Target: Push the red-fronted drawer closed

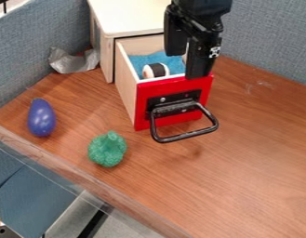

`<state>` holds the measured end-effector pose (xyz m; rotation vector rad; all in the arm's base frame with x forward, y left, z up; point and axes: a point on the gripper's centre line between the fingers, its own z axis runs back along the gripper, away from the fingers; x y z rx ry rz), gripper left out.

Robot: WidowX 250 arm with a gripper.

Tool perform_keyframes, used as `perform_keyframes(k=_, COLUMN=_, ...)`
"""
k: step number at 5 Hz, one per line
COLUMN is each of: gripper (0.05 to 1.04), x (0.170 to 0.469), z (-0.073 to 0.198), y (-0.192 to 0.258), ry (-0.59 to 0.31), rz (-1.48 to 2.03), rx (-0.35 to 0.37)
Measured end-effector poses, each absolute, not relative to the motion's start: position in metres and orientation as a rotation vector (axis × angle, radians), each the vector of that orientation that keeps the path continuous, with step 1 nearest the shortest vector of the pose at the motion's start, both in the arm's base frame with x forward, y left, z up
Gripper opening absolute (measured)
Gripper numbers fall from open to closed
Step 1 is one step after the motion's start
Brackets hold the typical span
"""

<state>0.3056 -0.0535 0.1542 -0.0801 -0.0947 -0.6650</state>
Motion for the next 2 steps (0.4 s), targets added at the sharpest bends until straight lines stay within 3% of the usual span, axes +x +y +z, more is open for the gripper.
perform_keyframes(k=2, gripper=1.001, x=0.292, z=0.13, y=-0.068, ry=-0.027, rz=-0.715, rx=-0.09)
